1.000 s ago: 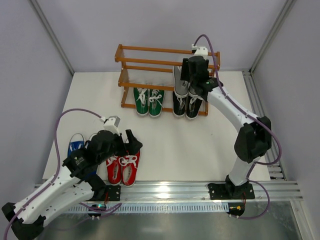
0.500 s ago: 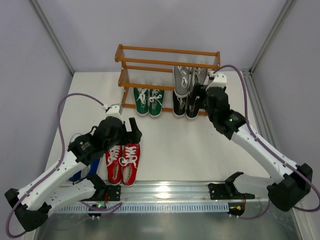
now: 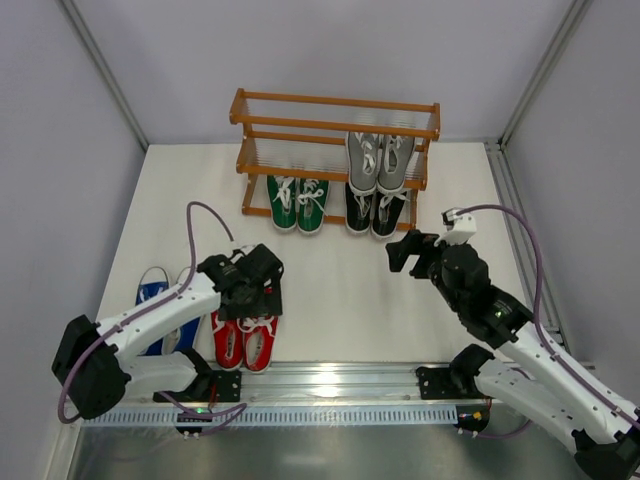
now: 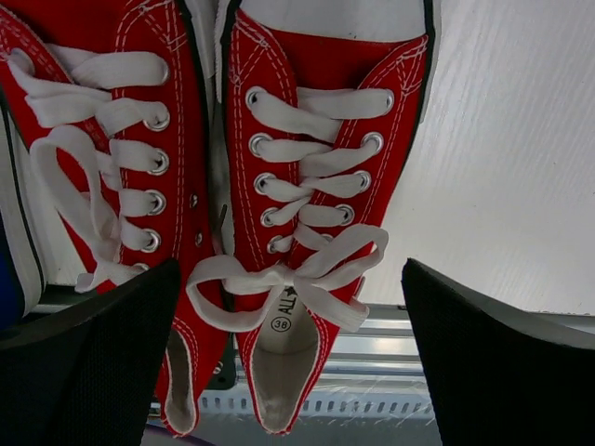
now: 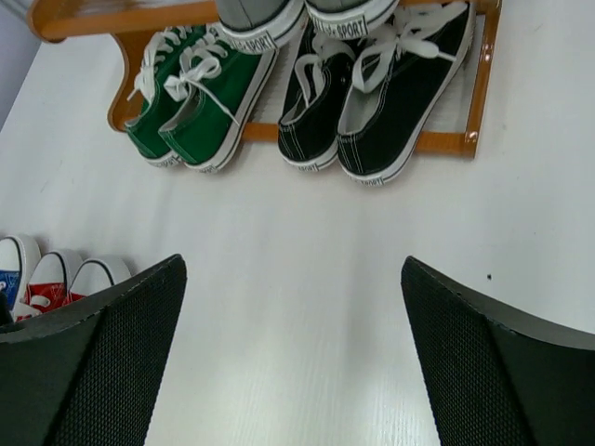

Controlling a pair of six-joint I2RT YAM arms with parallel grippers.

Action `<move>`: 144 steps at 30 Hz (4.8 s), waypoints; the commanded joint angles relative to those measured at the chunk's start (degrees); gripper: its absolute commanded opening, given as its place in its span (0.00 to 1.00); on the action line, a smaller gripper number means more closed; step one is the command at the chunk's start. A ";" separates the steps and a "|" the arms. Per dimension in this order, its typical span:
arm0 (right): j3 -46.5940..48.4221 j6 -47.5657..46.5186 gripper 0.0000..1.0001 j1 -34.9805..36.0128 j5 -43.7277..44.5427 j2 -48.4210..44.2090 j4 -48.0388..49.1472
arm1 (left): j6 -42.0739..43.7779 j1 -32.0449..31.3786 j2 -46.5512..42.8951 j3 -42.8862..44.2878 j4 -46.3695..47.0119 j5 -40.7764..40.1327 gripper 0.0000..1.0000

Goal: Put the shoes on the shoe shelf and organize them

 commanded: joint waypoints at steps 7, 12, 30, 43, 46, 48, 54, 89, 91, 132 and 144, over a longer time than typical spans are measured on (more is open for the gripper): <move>-6.40 3.89 0.97 0.41 -5.43 1.22 3.54 | -7.70 0.04 -7.77 0.35 -8.96 -5.35 1.00; -6.31 3.54 0.97 0.50 -5.96 2.72 4.33 | -7.71 0.13 -11.73 0.62 -9.23 -8.08 1.00; -8.51 4.33 0.97 0.67 -6.31 3.69 5.03 | -5.07 0.04 5.74 -7.10 1.48 -1.49 1.00; -10.18 3.37 0.89 0.67 -6.31 2.72 5.30 | -3.48 0.13 7.53 -9.93 12.22 6.60 0.07; -10.09 3.36 0.86 0.67 -6.14 2.81 5.30 | -2.87 0.04 7.17 -10.19 12.30 7.30 0.00; -10.00 3.28 0.85 0.58 -6.14 2.81 5.21 | -2.87 0.04 6.90 -10.98 13.00 8.09 0.00; -9.30 3.02 0.84 0.67 -5.26 1.58 2.93 | -3.05 -1.01 0.58 -6.26 12.49 7.14 0.00; -1.92 0.46 0.89 0.67 4.59 -15.21 -16.94 | 28.42 7.15 28.86 54.21 14.42 -3.25 0.00; -2.00 0.73 0.89 0.67 4.67 -15.47 -17.20 | 29.38 7.94 31.24 56.33 12.13 -2.89 0.00; -2.71 0.38 0.89 0.67 4.85 -14.33 -16.50 | 36.77 21.39 48.38 84.99 12.74 3.70 0.00; -2.71 0.55 0.89 0.67 5.11 -14.24 -16.59 | 34.84 21.66 46.37 81.31 14.85 3.00 0.59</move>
